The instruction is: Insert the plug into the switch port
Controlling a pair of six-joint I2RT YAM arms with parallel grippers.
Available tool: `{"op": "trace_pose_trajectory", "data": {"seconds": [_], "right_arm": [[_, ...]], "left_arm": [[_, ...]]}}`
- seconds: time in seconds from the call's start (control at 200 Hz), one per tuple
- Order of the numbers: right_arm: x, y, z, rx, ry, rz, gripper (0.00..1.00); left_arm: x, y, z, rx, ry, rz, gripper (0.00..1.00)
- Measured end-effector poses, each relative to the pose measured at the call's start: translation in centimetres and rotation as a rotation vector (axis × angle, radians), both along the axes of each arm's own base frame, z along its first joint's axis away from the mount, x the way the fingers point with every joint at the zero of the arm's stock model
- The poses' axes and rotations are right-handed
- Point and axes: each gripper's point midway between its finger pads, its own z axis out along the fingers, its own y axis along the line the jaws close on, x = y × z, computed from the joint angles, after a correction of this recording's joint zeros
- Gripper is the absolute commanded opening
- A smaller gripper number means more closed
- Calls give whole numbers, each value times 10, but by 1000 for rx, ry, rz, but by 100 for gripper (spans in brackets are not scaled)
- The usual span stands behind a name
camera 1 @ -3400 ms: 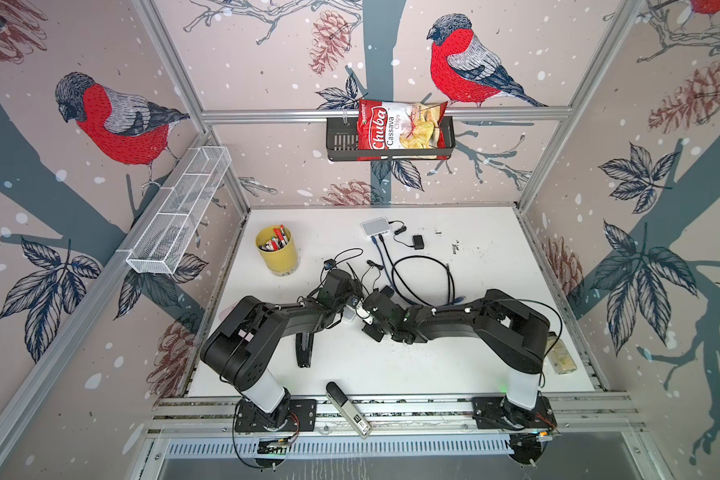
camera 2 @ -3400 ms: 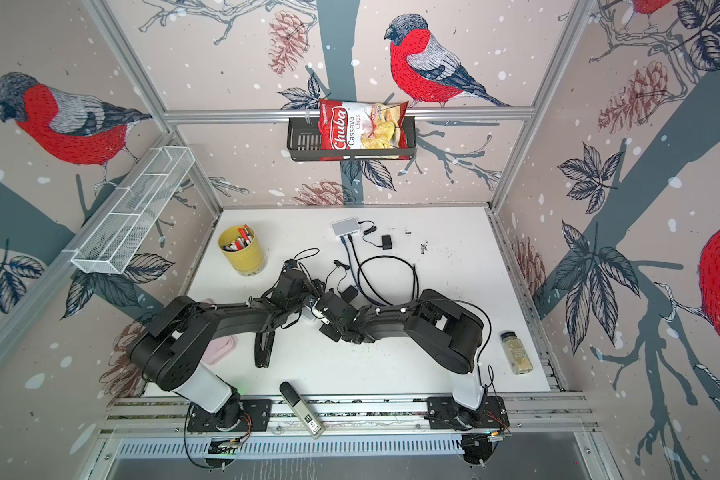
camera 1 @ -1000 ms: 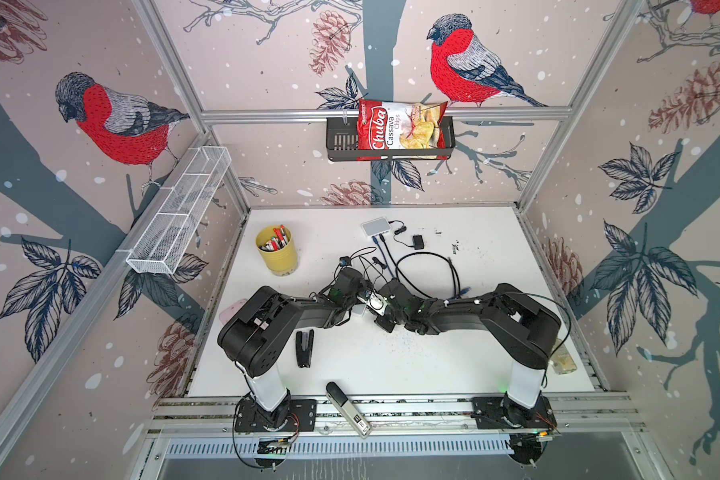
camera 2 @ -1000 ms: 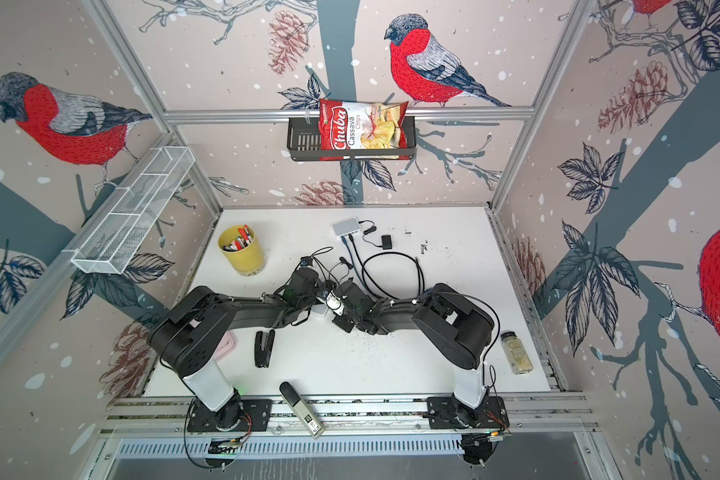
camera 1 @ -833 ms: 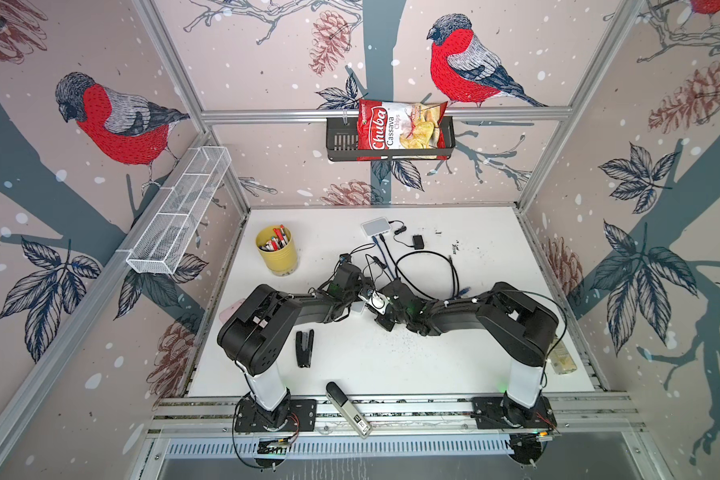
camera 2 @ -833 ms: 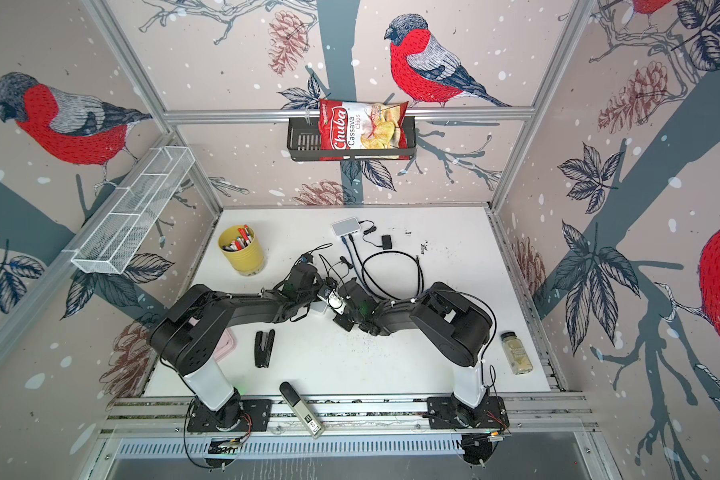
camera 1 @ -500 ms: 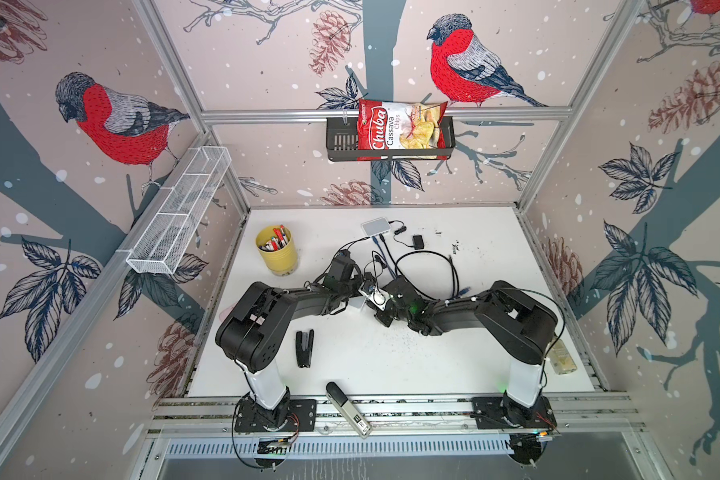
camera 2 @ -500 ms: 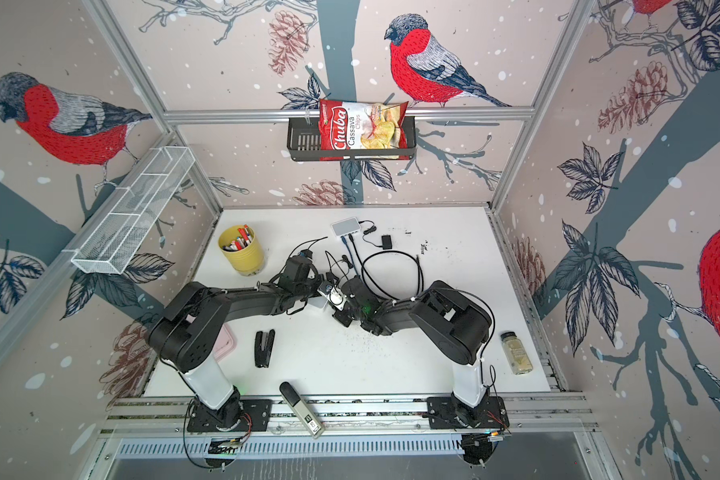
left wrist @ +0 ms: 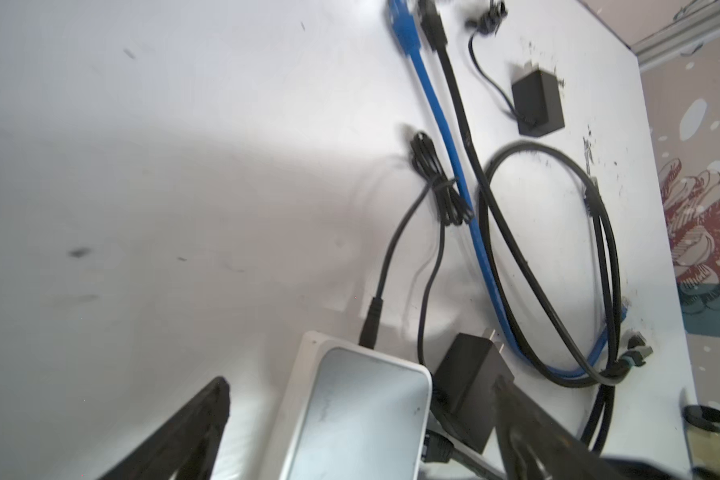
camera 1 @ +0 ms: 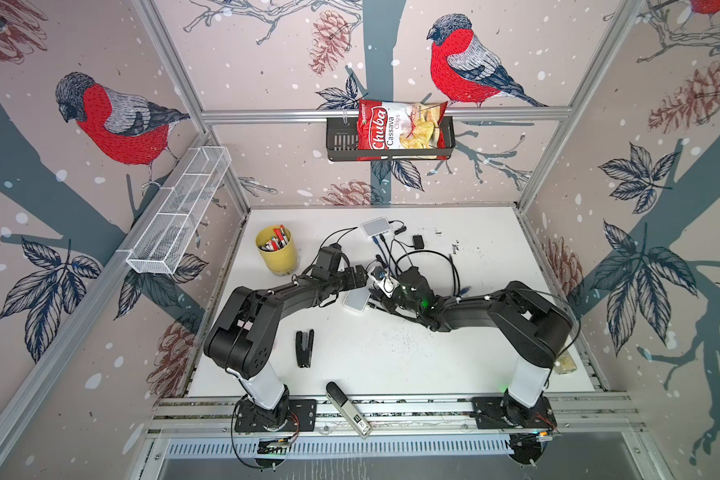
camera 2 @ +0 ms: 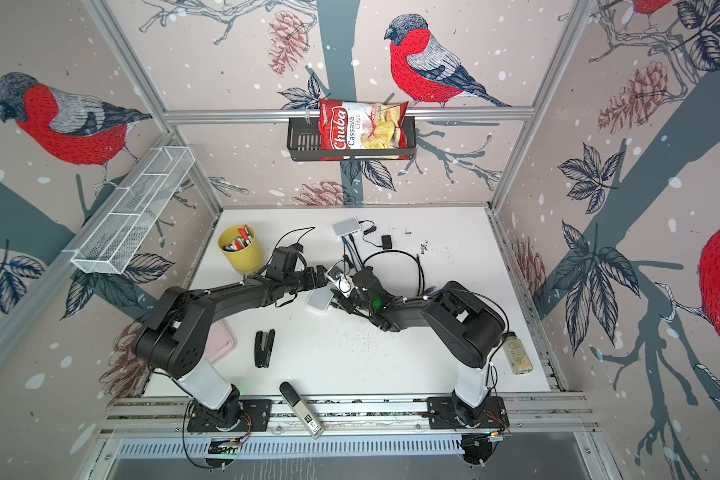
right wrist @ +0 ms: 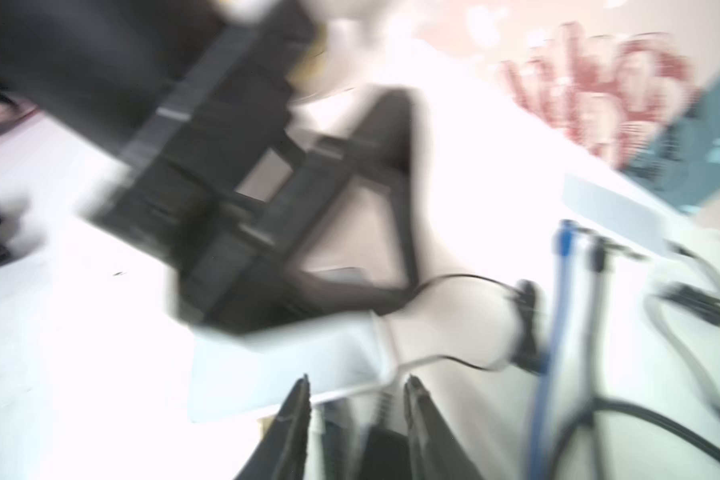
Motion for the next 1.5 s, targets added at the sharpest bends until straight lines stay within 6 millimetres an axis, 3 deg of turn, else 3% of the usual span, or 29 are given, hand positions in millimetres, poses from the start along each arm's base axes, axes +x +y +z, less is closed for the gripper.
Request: {"op": "trace_pose_trajectory", "data": {"seconds": [0.155, 0.285, 0.305, 0.32, 0.335, 0.555, 0.715, 0.835, 0.96, 1.166, 1.351, 1.451, 1.501], "right_arm": [[33, -43, 38, 62, -34, -146, 54], [55, -94, 51, 77, -29, -300, 67], [57, -104, 52, 76, -24, -326, 74], [59, -112, 52, 73, -23, -347, 95], [61, -119, 52, 70, -22, -367, 100], [71, -229, 42, 69, 22, -668, 99], [68, -281, 40, 71, 18, -794, 99], [60, -322, 18, 52, 43, -900, 99], [46, -339, -1, 54, 56, -940, 99], [42, -351, 5, 113, -29, -963, 99], [48, -361, 17, 183, -93, -978, 100], [49, -364, 19, 223, -130, -978, 100], [44, -365, 5, 232, -111, -980, 100]], "left_arm": [[12, 27, 32, 57, -114, 46, 96], [16, 56, 52, 149, -204, 112, 96], [16, 61, 54, 164, -214, 126, 96], [15, 65, 55, 175, -221, 134, 96], [14, 69, 56, 188, -228, 141, 96], [-6, 139, 53, 339, -295, 296, 96], [-17, 170, 48, 402, -351, 364, 96], [-21, 187, 42, 445, -383, 394, 96], [-21, 195, 39, 458, -441, 410, 96], [-33, 198, 21, 491, -540, 400, 96], [-23, 200, 49, 519, -690, 425, 96], [-26, 202, 45, 534, -722, 426, 96], [-28, 203, 40, 536, -722, 428, 96]]}}
